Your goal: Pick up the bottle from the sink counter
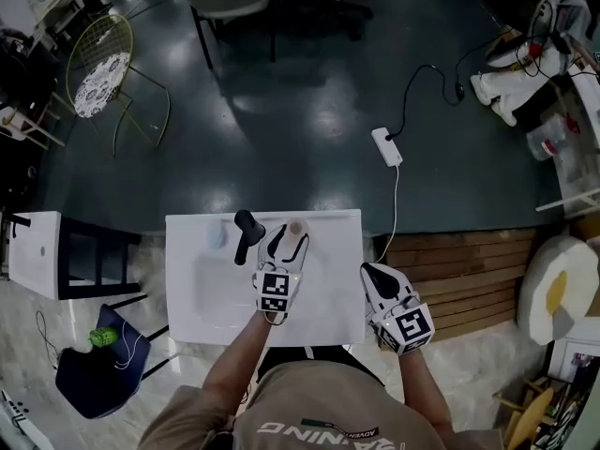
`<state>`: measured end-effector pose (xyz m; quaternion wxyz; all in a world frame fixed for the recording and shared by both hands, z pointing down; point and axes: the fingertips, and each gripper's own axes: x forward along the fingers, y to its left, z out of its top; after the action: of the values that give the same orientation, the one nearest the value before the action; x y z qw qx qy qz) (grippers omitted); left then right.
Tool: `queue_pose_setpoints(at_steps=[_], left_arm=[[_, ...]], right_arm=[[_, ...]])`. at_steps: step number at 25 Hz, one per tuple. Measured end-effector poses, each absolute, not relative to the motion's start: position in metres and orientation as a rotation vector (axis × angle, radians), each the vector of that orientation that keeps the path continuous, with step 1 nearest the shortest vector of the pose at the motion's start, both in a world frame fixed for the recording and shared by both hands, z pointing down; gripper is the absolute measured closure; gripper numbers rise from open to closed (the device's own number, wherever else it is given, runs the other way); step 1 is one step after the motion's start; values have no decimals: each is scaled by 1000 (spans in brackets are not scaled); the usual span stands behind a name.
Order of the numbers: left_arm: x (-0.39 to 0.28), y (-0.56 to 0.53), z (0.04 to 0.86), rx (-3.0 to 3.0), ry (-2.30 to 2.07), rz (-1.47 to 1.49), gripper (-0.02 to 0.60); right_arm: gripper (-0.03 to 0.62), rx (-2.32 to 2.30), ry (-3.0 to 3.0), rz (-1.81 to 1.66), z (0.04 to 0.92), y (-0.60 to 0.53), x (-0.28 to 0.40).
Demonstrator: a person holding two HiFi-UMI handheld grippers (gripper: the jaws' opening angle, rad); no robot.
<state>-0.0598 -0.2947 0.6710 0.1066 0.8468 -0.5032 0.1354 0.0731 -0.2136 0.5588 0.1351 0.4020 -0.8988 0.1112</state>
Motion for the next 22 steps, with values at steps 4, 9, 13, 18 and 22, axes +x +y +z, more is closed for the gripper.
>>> queue_pose_setpoints(at_steps=[4, 9, 13, 18, 22], left_arm=[[-58, -303, 679, 2503, -1459, 404, 365], [-57, -309, 691, 2485, -1463, 409, 365], [-54, -316, 694, 2486, -1460, 385, 365], [-50, -325, 703, 2489, -1467, 389, 367], [-50, -328, 702, 2497, -1498, 396, 422]], right_arm=[[583, 1157, -2583, 340, 567, -215, 76], [583, 1140, -2563, 352, 573, -216, 79], [583, 1132, -2542, 367, 580, -215, 82], [583, 1137, -2514, 389, 589, -215, 90], [583, 1165, -2503, 402, 591, -217, 98]])
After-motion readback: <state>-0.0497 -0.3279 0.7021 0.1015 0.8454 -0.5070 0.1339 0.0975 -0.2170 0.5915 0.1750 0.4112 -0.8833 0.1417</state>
